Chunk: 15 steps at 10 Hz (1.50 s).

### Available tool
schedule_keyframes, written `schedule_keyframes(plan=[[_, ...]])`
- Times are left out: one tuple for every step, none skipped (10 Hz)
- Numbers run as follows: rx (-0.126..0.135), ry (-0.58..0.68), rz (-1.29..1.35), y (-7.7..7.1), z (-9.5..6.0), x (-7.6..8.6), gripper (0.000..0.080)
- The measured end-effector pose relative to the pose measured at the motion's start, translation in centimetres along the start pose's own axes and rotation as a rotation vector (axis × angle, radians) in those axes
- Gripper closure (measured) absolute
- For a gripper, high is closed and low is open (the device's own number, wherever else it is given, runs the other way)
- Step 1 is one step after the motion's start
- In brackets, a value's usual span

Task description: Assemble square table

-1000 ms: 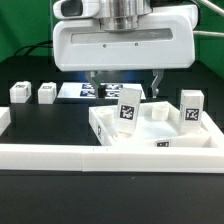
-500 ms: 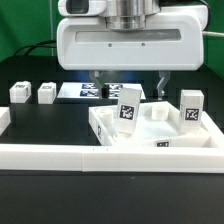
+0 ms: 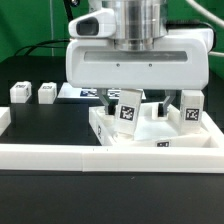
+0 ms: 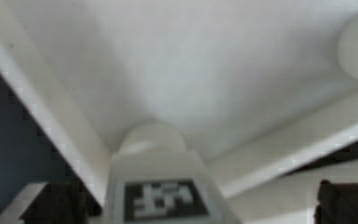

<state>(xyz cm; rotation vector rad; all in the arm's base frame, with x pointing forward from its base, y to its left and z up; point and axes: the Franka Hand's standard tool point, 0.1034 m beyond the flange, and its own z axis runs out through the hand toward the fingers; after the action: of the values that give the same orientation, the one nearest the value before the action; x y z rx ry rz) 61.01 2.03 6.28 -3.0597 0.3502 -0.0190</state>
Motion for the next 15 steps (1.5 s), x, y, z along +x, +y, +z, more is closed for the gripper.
schedule_keyframes(plan=[[0.0, -0.002, 0.01, 0.0, 0.1, -0.1, 0.0154], [-0.001, -0.001, 0.013, 0.1, 0.1, 0.0, 0.0319], [-0.007, 0.0, 0.027, 0.7, 0.1, 0.1, 0.0455], [-0.01, -0.001, 0.07, 1.1, 0.2, 0.1, 0.0455], [-0.009, -0.001, 0.136, 1.1, 0.2, 0.1, 0.0505], [-0.004, -0.002, 0.217, 1.0, 0.2, 0.1, 0.0506], [-0.003, -0.002, 0.269, 1.0, 0.2, 0.1, 0.0506], [0.0, -0.003, 0.333, 1.0, 0.2, 0.0, 0.0507], [0.008, -0.005, 0.416, 1.0, 0.3, 0.2, 0.0507], [0.015, -0.01, 0.556, 1.5, 0.2, 0.7, 0.0507], [0.025, -0.024, 0.784, 1.7, 0.2, 1.2, 0.0507], [0.039, -0.037, 0.98, 1.3, 0.3, 1.1, 0.0507], [0.067, -0.055, 1.104, 1.1, 0.5, 1.1, 0.0507], [0.098, -0.064, 1.208, 0.8, 0.6, 1.2, 0.0507], [0.109, -0.05, 1.334, 0.2, 0.7, 1.2, 0.0507]])
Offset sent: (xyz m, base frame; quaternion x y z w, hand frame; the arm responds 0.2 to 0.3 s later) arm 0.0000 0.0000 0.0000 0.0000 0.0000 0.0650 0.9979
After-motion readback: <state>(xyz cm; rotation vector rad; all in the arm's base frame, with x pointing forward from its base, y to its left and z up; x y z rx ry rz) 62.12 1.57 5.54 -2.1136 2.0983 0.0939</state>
